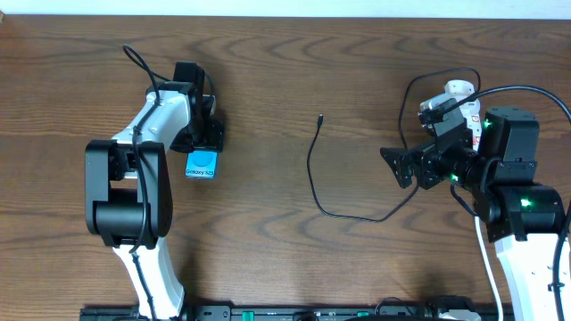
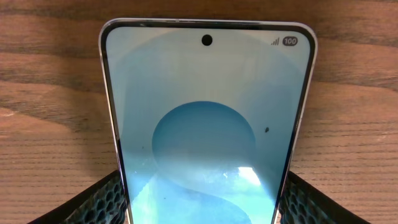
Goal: Plug charger to phone and switch on socket
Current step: 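Lift the phone with the left gripper and tilt it toward center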
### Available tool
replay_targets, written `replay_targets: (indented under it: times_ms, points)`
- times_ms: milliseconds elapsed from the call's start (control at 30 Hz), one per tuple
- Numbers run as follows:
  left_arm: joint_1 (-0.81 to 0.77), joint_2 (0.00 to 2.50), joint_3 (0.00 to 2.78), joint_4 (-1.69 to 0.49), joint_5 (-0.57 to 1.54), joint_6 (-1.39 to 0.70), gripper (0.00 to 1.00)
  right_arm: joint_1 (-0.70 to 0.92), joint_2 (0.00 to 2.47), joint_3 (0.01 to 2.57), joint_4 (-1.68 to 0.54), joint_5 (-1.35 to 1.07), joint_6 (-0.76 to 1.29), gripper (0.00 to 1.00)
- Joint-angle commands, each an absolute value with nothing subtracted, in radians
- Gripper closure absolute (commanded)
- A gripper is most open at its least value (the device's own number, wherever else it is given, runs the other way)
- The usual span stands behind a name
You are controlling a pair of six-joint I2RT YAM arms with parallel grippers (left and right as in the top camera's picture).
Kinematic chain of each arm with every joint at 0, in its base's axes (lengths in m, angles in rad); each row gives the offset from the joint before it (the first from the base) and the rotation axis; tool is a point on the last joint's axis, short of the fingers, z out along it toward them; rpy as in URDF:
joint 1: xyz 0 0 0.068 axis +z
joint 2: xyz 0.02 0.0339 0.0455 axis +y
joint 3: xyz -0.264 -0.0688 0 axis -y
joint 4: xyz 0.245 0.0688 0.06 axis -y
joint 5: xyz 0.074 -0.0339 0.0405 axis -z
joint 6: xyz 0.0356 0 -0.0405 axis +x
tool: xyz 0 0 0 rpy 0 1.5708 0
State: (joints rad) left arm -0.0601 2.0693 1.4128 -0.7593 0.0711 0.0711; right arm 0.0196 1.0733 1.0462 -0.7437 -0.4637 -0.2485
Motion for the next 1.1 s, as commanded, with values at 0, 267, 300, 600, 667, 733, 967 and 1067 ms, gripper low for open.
replay_targets:
  times_ms: [0, 267, 300, 600, 667, 733, 967, 1067]
  points:
    - [-0.063, 2.096, 1.412, -0.764, 0.059, 0.051, 0.31, 0.02, 1.074, 1.068, -0.744, -0.47, -0.24, 0.01]
    - [-0.063, 2.062, 1.444, -0.783, 0.059, 0.043, 0.32, 0.02, 1.074, 1.067, -0.744, -0.47, -0.24, 0.01]
    - [-0.063, 2.049, 1.444, -0.783, 0.059, 0.039, 0.32, 0.02, 1.074, 1.067, -0.744, -0.47, -0.24, 0.01]
    - [-0.063, 1.971, 1.444, -0.803, 0.059, -0.021, 0.61, 0.02, 1.074, 1.067, -0.744, -0.47, -0.24, 0.01]
    - [-0.063, 1.971, 1.444, -0.809, 0.06, -0.031, 0.77, 0.02, 1.074, 1.067, -0.744, -0.47, -0.24, 0.01]
    - [-0.063, 1.971, 1.444, -0.813, 0.059, -0.064, 0.92, 0.02, 1.074, 1.067, -0.744, -0.47, -0.24, 0.01]
    - [-0.063, 1.971, 1.444, -0.818, 0.06, -0.067, 0.92, 0.02, 1.074, 1.067, -0.744, -0.47, -0.24, 0.01]
    - [-0.063, 1.971, 1.444, -0.822, 0.06, -0.067, 0.92, 0.02, 1.074, 1.067, -0.744, -0.47, -0.24, 0.01]
